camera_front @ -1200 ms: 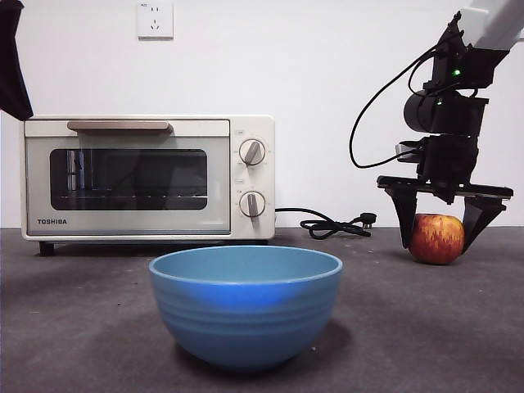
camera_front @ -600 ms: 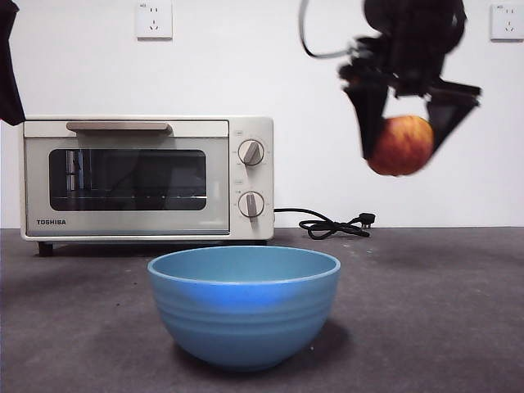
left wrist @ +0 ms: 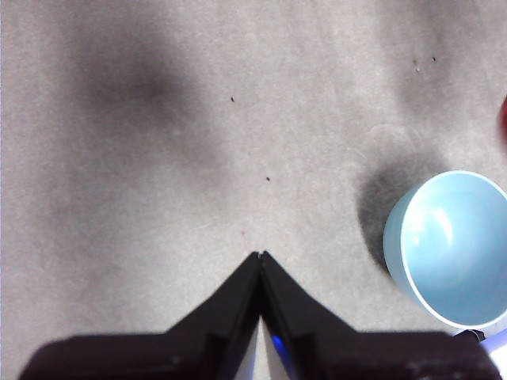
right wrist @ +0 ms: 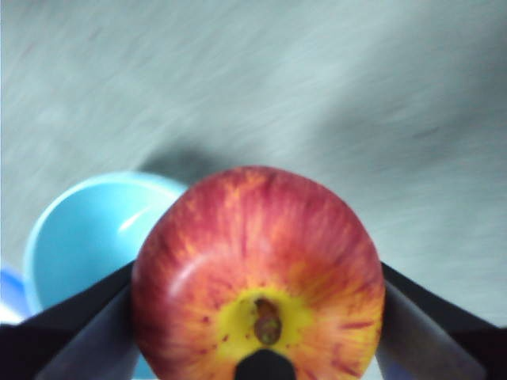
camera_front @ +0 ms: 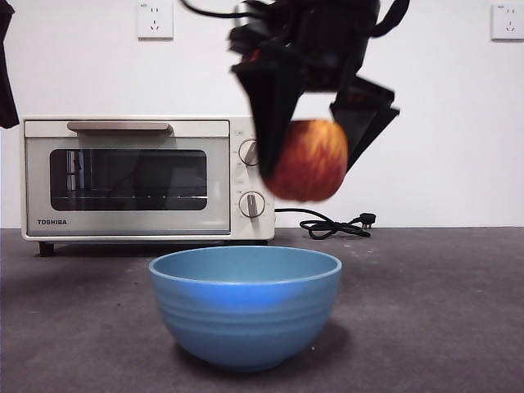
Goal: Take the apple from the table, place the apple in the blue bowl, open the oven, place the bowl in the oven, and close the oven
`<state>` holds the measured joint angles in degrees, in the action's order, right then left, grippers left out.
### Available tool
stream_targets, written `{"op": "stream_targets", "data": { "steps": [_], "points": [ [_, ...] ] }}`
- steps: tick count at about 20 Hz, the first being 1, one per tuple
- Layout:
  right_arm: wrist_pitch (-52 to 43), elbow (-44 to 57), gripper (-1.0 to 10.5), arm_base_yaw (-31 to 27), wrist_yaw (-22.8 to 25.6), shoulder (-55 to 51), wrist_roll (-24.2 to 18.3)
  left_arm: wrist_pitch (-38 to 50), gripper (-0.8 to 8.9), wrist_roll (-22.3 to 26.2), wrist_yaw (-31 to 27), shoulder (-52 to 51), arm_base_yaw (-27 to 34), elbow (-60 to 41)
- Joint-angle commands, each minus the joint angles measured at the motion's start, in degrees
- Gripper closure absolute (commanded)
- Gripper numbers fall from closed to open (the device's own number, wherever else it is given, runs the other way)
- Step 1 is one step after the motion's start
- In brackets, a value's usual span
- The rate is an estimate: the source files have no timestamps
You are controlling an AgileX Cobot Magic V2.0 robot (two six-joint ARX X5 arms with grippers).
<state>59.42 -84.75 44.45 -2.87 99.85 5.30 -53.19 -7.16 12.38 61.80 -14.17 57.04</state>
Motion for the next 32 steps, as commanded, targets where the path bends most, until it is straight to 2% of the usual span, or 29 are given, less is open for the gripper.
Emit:
{"op": "stream_targets", "data": {
  "steps": [1, 4, 8, 15, 23, 24, 25, 27, 29, 32],
  "points": [
    [-3.98, 3.91, 9.5, 3.3, -0.13, -0.83, 3.63, 0.28, 8.17, -0.33, -0.42, 0.07, -0.17, 0.15],
    [-8.39, 7.61, 9.5, 6.71, -0.13, -0.72, 6.67, 0.57, 8.17, -0.35, -0.42, 0.07, -0.17, 0.15],
    [-12.24, 10.54, 9.5, 8.94, 0.02, -0.72, 8.7, 0.57, 8.17, -0.35, -0.42, 0.07, -0.17, 0.15],
    [-17.92, 15.17, 9.5, 9.22, 0.26, -0.7, 8.98, 0.61, 8.17, -0.31, -0.42, 0.07, -0.17, 0.13],
    [-18.18, 16.26, 9.2, 9.46, 0.11, -0.55, 11.65, 1.99, 8.17, -0.31, -0.39, 0.09, -0.17, 0.13],
    [-18.29, 16.26, 8.5, 9.66, 0.09, -0.35, 11.82, 1.99, 8.17, -0.31, -0.39, 0.07, -0.17, 0.15],
    [-18.27, 16.26, 7.1, 9.84, 0.15, -0.35, 12.74, 1.97, 8.17, -0.28, -0.39, 0.07, -0.17, 0.13],
    [-18.4, 16.26, 5.4, 9.99, 0.31, -0.33, 12.79, 1.99, 8.17, -0.28, -0.39, 0.09, -0.17, 0.13],
    [-18.43, 16.26, 4.7, 9.97, 0.31, -0.33, 12.76, 1.95, 8.17, -0.31, -0.39, 0.07, -0.17, 0.13],
    [-18.45, 16.26, 4.7, 9.97, 0.31, -0.33, 12.83, 1.84, 8.17, -0.28, -0.39, 0.07, -0.17, 0.15]
  ]
}}
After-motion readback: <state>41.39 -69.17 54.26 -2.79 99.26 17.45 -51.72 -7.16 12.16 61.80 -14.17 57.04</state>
